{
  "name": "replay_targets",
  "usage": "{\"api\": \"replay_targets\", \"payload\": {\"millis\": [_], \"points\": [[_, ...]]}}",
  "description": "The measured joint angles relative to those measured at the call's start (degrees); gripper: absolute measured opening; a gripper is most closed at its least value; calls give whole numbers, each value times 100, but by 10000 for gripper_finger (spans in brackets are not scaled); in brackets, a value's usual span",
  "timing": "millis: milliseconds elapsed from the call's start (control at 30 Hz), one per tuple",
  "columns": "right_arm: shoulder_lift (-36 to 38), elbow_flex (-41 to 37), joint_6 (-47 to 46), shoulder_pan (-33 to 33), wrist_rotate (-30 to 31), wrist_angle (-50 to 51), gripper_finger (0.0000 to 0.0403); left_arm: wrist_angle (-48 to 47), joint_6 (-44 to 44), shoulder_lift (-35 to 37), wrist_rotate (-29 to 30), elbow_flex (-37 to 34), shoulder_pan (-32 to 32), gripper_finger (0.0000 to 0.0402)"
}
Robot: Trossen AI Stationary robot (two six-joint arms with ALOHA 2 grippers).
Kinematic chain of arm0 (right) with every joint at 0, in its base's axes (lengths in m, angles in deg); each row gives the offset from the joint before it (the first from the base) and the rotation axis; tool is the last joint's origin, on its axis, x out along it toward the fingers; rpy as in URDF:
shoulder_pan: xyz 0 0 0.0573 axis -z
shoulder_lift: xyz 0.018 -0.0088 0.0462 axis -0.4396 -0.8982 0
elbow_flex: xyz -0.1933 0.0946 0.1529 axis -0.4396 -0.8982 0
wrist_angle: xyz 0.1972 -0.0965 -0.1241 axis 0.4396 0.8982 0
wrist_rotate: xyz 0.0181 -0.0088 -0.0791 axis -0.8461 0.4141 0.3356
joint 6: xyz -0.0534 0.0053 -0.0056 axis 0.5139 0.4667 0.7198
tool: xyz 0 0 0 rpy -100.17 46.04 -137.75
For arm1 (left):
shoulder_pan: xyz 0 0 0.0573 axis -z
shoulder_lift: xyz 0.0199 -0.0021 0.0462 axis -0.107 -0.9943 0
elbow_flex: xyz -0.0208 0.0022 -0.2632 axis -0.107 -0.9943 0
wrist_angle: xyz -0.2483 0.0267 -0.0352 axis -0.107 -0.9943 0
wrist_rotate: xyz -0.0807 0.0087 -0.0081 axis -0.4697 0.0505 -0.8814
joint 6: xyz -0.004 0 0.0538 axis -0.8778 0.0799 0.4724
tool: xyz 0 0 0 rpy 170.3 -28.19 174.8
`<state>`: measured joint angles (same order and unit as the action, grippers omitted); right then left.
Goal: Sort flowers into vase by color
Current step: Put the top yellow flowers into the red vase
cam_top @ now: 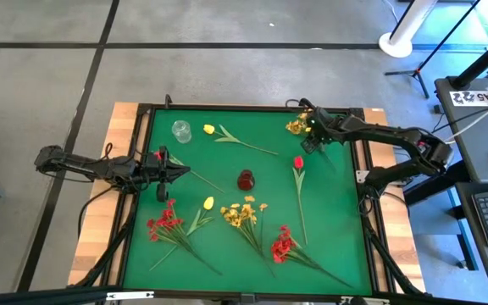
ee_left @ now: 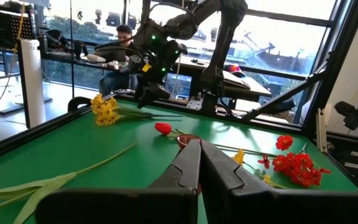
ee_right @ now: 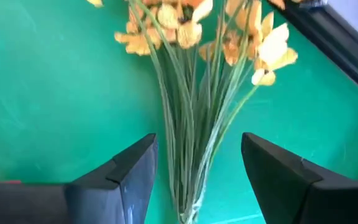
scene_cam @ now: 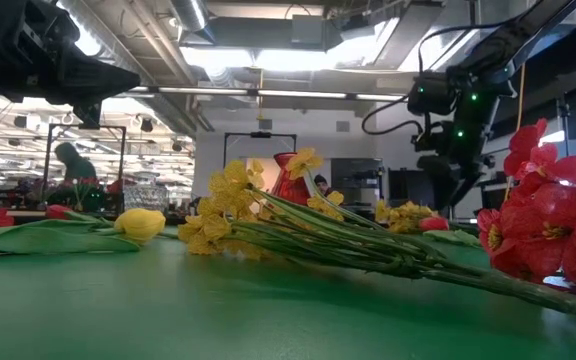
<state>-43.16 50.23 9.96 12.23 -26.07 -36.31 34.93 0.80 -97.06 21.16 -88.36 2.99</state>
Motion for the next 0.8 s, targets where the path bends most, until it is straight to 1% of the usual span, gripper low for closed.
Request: {"api": "replay_targets", "payload": {"millis": [200,300,433,600,700,800], "points": [[-226,-71,-24,-3,-568,20,234,1,0,1,0,1,0,0],[-407,-159,-24,-3,-531,-44,234,2,0,-1,-2,0,2,0],[-652,-299,1,-3,-263,-210,234,2,0,1,-2,0,2,0],[-810,-339,11,-7,-252,-333,230,0,0,-1,-2,-2,-1,0],[-797,-345,13,-7,-255,-350,207,0,0,2,-2,0,1,0],[-737,-350,59,-9,-266,-348,159,0,0,0,-2,1,2,0]]}}
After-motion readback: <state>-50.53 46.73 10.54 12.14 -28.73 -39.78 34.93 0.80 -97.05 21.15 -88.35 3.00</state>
